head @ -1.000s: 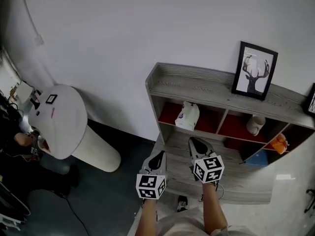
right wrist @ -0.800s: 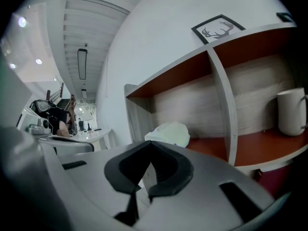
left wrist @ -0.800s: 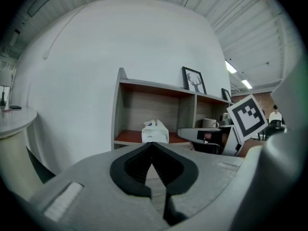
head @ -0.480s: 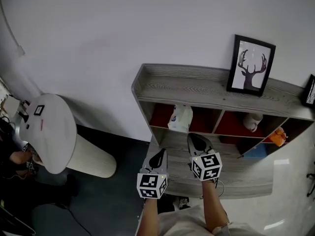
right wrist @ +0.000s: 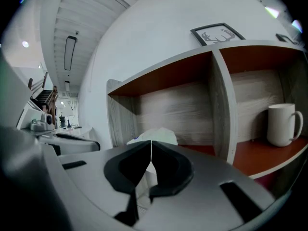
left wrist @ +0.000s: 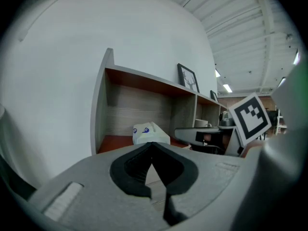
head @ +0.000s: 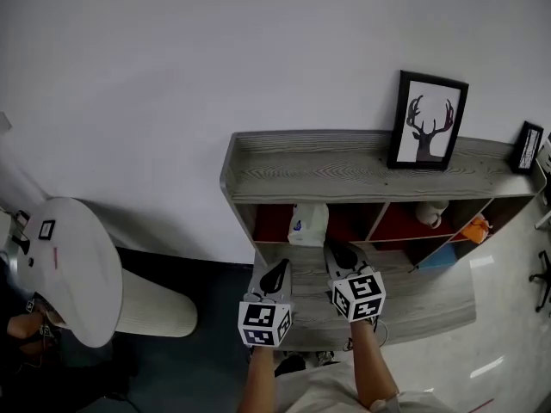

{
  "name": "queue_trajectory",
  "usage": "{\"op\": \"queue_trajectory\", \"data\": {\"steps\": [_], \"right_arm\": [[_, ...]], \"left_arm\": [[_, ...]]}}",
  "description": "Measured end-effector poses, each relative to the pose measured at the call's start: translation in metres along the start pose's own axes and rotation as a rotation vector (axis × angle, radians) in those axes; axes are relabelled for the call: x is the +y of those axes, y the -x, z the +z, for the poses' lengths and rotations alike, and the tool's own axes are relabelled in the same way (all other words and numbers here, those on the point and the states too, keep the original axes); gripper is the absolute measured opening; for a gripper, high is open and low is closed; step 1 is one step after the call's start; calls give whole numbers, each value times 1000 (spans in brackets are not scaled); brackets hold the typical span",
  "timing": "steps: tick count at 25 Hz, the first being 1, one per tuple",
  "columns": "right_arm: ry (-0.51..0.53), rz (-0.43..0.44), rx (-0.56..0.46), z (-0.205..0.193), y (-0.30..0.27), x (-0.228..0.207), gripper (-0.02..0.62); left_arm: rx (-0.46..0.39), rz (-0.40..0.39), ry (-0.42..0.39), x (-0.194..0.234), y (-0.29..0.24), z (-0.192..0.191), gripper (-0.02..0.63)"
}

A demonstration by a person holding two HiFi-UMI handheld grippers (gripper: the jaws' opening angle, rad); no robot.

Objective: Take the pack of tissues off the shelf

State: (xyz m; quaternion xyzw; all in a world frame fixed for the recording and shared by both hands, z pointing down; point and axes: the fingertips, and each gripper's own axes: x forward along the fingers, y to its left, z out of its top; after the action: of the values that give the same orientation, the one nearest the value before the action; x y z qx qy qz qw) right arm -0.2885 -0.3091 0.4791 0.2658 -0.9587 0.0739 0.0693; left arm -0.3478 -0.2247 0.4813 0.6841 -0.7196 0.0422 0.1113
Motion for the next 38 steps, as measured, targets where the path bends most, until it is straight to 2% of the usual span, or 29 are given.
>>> {"op": "queue_trajectory", "data": {"steps": [8,16,21,27,32,35,38], "right_arm": [[-16,-88,-6,-8,-4,-7,26],[19,-125,-24,-6,-5,-6,55],[28,-125,-3,-12,-10,-5,91],[56,-108,21,-13,-21,2,173],[67,-114,49,-18,-31,1,198],[78,-131,70,-21,-38,0,199],[90,-159,85,-24,-43,0,159]], "left_arm": [[7,-139,-23,-6,-26,-1,8],[-17,-204,-27,1,-43,-3,8],[-22,-232,-35,-1,-47,-1,8],[-39,-245,-40,4,-47,4,8],[-27,-248,-54,9,-46,0,8],[-30,-244,-59,14,-44,3,8],[-32,-240,-63,20,-43,5,8]]}}
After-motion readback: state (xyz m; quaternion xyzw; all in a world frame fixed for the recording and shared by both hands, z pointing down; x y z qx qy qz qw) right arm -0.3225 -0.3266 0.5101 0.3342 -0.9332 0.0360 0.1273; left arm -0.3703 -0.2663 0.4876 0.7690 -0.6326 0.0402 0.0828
